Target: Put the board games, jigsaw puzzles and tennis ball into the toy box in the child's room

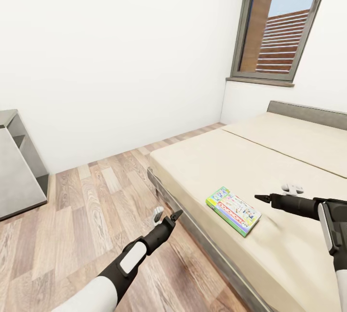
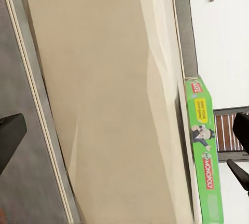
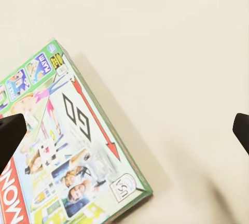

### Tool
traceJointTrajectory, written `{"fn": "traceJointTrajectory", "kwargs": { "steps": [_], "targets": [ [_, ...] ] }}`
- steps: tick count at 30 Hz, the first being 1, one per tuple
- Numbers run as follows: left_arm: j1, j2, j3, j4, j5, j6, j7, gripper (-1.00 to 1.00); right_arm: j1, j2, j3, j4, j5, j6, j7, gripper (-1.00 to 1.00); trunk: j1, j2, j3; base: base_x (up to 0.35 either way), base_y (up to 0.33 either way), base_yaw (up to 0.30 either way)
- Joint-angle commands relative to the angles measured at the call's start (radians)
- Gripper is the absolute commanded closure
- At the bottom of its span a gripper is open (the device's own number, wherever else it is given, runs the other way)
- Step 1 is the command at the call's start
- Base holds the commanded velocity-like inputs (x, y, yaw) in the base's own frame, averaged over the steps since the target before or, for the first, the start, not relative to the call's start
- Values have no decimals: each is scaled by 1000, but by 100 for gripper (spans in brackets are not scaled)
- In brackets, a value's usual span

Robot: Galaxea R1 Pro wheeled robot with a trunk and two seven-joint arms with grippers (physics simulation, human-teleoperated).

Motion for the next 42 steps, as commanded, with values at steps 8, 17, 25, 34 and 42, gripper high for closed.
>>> {"fn": "traceJointTrajectory", "kwargs": {
  "steps": [8,17,25,34,42],
  "targets": [
    [4,4,-1,1,11,4,-2,-100,-9,0,0,47,12,3,11,-100,0,0,-1,0,0,0],
    [9,8,0,0,12,4,-2,-100,-34,-1,1,133,14,0,11,-100,0,0,-1,0,0,0],
    [18,10,0,0,11,3,-3,-100,-50,-3,1,173,16,-1,11,-100,0,0,-1,0,0,0],
    [27,11,-1,-2,9,1,-6,-100,-58,-2,1,204,16,-7,7,-100,0,0,-1,0,0,0],
    [32,12,-1,-4,8,0,-10,-100,-82,-1,1,241,17,-14,3,-100,0,0,-1,0,0,0]
  ]
}}
